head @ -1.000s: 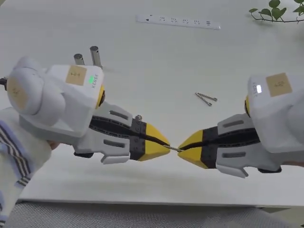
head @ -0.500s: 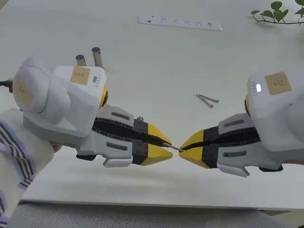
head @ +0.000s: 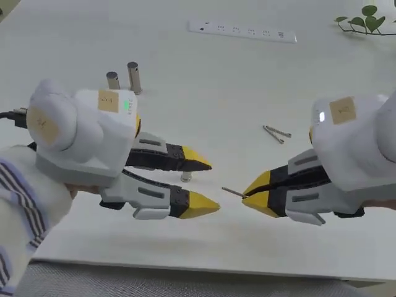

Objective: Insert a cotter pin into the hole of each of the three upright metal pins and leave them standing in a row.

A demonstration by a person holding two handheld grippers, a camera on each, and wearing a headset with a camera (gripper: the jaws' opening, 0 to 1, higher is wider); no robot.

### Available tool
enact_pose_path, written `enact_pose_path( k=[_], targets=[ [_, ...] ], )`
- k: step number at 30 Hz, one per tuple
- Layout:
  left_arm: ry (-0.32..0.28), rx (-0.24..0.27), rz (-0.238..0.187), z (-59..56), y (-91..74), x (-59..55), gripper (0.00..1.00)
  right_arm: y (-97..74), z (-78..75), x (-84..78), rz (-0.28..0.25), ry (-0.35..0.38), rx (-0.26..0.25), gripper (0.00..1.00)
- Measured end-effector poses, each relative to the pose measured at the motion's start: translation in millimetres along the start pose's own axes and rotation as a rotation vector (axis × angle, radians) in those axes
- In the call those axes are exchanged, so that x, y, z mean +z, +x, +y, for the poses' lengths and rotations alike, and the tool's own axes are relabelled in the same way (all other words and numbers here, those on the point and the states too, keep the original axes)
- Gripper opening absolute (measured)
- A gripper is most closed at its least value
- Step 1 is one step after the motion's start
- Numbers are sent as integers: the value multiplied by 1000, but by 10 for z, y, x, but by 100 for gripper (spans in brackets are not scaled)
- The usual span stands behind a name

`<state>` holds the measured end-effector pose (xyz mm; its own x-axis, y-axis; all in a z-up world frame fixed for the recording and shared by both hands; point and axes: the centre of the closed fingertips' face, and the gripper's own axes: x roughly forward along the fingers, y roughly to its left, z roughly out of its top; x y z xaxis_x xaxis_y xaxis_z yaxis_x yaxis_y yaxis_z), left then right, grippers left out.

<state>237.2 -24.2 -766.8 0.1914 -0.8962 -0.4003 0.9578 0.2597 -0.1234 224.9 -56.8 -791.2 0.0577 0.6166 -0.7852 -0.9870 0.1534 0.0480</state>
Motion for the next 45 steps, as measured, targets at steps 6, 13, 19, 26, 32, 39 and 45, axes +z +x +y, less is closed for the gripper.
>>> enact_pose_path(
  k=[6, 13, 19, 26, 32, 39, 45],
  targets=[
    [-12, 110, -5, 224, -89, -30, 38, 63, -134, -108, 73, -11, -14, 2],
    [-35, 168, -9, 346, -133, -74, 44, 141, -209, -150, 98, 4, -9, 2],
    [-82, 190, 27, 415, -134, -247, 44, 185, -267, -120, 100, 9, -9, 2],
    [-132, 226, 69, 535, -125, -472, 36, 245, -381, -22, 66, 28, -14, 2],
    [-133, 255, 98, 609, -97, -568, 31, 312, -424, 95, 44, 29, -14, 2],
    [-140, 266, 126, 643, -42, -654, 23, 382, -433, 144, 43, 18, -1, 2],
    [-149, 284, 120, 657, 15, -641, 18, 421, -455, 138, 44, 23, 4, 2]
  ],
)
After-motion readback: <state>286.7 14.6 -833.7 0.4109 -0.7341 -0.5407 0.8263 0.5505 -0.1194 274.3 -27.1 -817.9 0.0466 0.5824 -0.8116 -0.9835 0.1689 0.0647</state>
